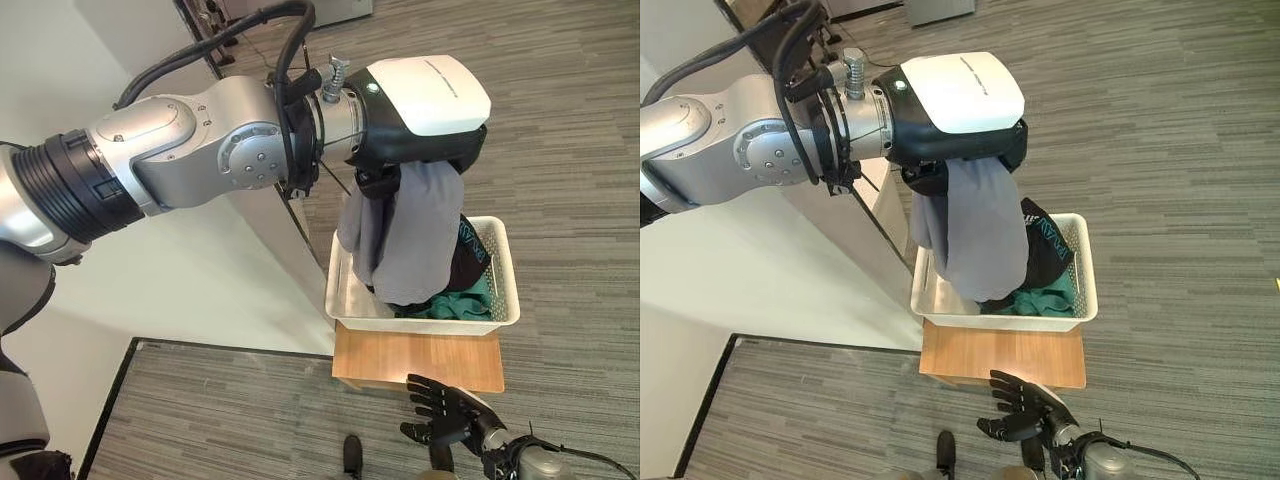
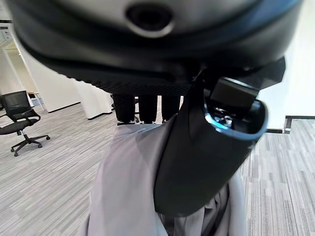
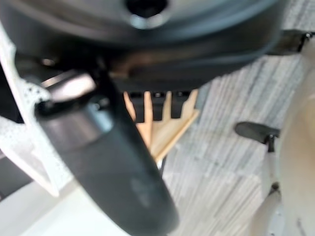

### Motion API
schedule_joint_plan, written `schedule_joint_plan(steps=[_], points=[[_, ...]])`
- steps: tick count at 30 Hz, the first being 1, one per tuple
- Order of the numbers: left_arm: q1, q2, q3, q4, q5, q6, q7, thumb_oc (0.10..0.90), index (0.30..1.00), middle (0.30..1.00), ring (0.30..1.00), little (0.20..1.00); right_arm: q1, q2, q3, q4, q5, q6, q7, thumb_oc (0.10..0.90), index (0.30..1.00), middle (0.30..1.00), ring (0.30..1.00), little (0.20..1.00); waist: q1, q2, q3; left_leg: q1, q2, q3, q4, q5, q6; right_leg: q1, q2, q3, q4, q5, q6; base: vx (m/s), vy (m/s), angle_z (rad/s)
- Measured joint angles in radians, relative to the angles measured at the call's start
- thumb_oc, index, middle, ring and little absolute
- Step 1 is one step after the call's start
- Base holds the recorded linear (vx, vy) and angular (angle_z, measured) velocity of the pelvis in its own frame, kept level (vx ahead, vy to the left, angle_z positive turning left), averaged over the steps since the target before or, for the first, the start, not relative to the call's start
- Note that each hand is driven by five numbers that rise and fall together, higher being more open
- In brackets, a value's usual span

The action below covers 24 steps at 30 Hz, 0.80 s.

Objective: Pick up bed clothes into laundry basket.

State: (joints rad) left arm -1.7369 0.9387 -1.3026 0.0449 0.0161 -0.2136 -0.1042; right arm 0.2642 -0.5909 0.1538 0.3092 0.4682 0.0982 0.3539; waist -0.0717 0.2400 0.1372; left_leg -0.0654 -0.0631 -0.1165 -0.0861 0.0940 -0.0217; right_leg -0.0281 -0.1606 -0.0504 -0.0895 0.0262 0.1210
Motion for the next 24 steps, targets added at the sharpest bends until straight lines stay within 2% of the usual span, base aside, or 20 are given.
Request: schedule_joint_plan(steps=[6,11,16,18,23,24], points=[[-0.052,0.0,-0.111,0.078,0.087,0.0,0.006,0.4,0.3,0.3,0.3,0.3,-0.004,-0.008,-0.016,-0.008,0.0,0.0,-0.01,0.8,0.9,0.9,0.9,0.9,-0.01,0.023,0.039,-0.023,-0.002,0.003,0.0,0.0,0.0,-0.026,-0.003,0.003,0.0,0.002,0.0,0.0,0.003,-0.01],[-0.062,-0.001,-0.122,0.101,0.146,0.011,0.005,0.4,0.3,0.3,0.3,0.3,-0.005,-0.022,-0.025,-0.012,0.0,-0.001,-0.011,0.8,0.9,0.9,0.9,0.9,-0.009,0.043,0.062,-0.038,-0.004,0.004,0.0,0.0,0.0,-0.043,-0.004,0.007,0.001,0.001,0.002,0.0,0.003,0.01],[-0.078,-0.001,-0.149,0.142,0.179,0.012,0.008,0.4,0.3,0.3,0.3,0.3,-0.013,-0.026,-0.046,-0.011,0.001,-0.002,-0.012,0.8,0.9,0.9,0.9,0.9,-0.005,0.047,0.064,-0.067,-0.005,0.028,0.0,0.0,0.0,-0.086,-0.006,0.035,0.001,0.01,0.015,0.0,0.007,-0.17],[-0.078,-0.001,-0.149,0.156,0.184,0.013,0.008,0.4,0.3,0.3,0.3,0.3,-0.012,-0.025,-0.044,-0.011,0.001,-0.002,-0.012,0.8,0.9,0.9,0.9,0.9,-0.016,0.042,0.068,-0.077,-0.004,0.028,0.0,0.0,0.0,-0.098,-0.005,0.038,0.002,0.013,0.018,0.0,-0.001,-0.05],[-0.079,-0.007,-0.146,0.158,0.185,0.013,0.014,0.4,0.3,0.3,0.3,0.3,-0.013,-0.028,-0.045,-0.011,0.0,-0.004,-0.013,0.8,0.9,0.9,0.9,0.9,-0.02,0.062,0.109,-0.092,-0.003,0.038,0.0,0.0,0.0,-0.125,-0.004,0.053,0.017,0.019,0.024,0.0,-0.009,-0.06],[-0.076,-0.011,-0.147,0.158,0.185,0.014,0.014,0.4,0.3,0.3,0.3,0.3,-0.012,-0.026,-0.044,-0.01,0.0,-0.004,-0.014,0.8,0.9,0.9,0.9,0.9,-0.02,0.058,0.115,-0.1,-0.004,0.04,0.0,0.0,0.0,-0.135,-0.005,0.055,0.017,0.023,0.025,-0.03,0.011,-0.05]])
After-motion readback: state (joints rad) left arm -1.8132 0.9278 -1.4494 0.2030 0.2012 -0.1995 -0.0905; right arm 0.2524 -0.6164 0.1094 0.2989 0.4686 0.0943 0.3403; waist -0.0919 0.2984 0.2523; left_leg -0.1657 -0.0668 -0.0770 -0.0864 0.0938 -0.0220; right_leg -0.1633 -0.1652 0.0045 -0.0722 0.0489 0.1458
